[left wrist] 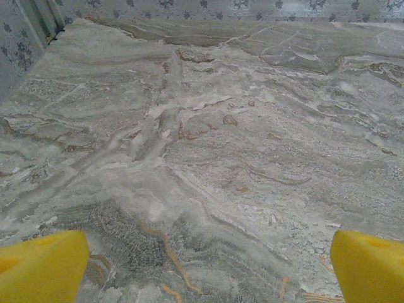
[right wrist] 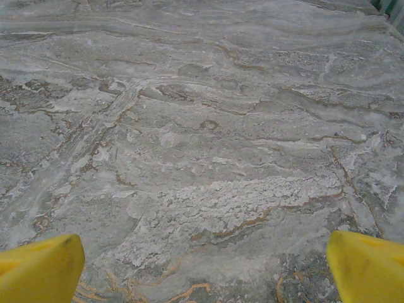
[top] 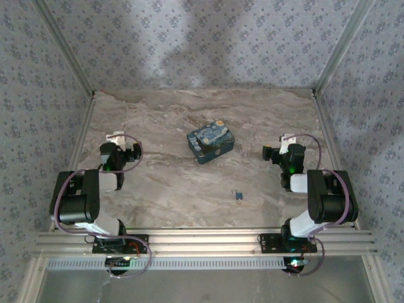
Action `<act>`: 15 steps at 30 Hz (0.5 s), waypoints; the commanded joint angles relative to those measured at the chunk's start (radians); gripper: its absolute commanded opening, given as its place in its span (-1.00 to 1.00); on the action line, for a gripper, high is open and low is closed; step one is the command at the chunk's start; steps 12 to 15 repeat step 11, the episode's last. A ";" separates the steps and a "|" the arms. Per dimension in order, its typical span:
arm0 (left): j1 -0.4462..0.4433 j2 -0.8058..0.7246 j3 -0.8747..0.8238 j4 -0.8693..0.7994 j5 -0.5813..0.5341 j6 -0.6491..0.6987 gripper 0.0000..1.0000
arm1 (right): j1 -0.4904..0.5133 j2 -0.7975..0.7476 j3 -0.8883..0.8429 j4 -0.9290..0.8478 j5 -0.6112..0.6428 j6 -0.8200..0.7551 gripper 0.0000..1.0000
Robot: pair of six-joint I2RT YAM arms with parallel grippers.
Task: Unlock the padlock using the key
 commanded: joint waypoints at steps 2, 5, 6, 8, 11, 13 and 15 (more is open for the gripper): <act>0.001 0.005 0.015 -0.018 0.001 -0.014 0.96 | 0.004 0.001 0.021 0.015 0.015 0.010 1.00; 0.000 0.005 0.016 -0.018 0.001 -0.014 0.96 | 0.005 0.003 0.022 0.010 0.015 0.009 1.00; -0.001 0.004 0.016 -0.018 0.001 -0.014 0.96 | 0.005 0.002 0.023 0.011 0.018 0.008 1.00; 0.001 0.005 0.016 -0.018 -0.001 -0.013 0.96 | 0.006 0.002 0.024 0.011 0.017 0.009 1.00; 0.000 0.005 0.016 -0.018 0.000 -0.013 0.96 | 0.006 0.001 0.021 0.013 0.018 0.009 1.00; 0.000 0.005 0.016 -0.018 0.000 -0.013 0.96 | 0.006 0.001 0.021 0.013 0.018 0.009 1.00; 0.000 0.005 0.016 -0.018 0.000 -0.013 0.96 | 0.006 0.001 0.021 0.013 0.018 0.009 1.00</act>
